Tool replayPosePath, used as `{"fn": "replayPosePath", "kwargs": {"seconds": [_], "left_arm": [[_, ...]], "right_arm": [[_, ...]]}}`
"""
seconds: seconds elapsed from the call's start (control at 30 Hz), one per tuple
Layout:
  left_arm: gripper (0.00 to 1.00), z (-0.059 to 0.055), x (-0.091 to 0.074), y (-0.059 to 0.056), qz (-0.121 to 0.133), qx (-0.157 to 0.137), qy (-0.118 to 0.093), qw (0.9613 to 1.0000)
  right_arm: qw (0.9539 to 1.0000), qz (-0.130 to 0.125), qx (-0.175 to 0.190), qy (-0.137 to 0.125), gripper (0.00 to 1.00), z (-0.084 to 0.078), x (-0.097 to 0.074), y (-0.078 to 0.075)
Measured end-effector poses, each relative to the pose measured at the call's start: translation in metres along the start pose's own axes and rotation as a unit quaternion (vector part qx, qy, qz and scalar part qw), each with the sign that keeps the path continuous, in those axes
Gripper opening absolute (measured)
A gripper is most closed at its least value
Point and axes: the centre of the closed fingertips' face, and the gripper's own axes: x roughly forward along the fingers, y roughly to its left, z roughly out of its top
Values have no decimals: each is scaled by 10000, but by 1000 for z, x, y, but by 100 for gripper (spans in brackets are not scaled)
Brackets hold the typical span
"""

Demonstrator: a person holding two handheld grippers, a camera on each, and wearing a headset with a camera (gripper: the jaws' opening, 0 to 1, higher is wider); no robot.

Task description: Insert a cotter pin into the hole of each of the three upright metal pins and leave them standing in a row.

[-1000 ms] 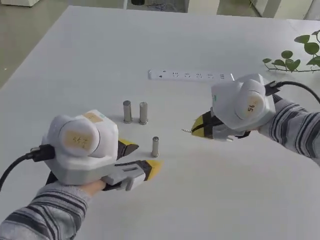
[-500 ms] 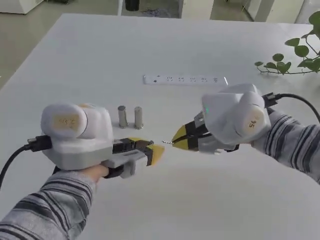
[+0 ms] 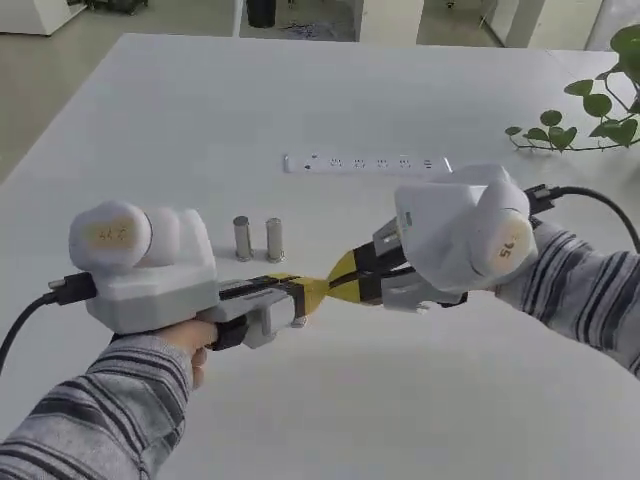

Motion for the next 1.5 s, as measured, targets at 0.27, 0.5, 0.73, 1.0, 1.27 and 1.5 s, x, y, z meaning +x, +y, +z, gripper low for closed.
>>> {"fn": "replayPosePath", "kwargs": {"seconds": [0.27,0.5,0.73,1.0,1.27,1.5], "left_arm": [[0,-2,-1,1,-30,-41,22,10000],[0,-1,-2,-1,-58,192,4,9998],[0,-5,-5,-2,-122,540,119,9984],[0,-15,-11,4,-119,1544,451,9869],[0,-21,-19,2,-349,2468,677,9661],[0,-24,-23,1,-578,2847,817,9534]], "right_arm": [[10000,-13,49,-17,0,1,0,2],[9999,-89,123,-59,0,3,-1,1],[9966,-28,773,-267,0,4,-1,2],[9820,61,1799,-574,2,0,-2,7],[9557,360,2753,-980,8,7,-6,16],[9387,720,3153,-1192,9,13,-7,30]]}}
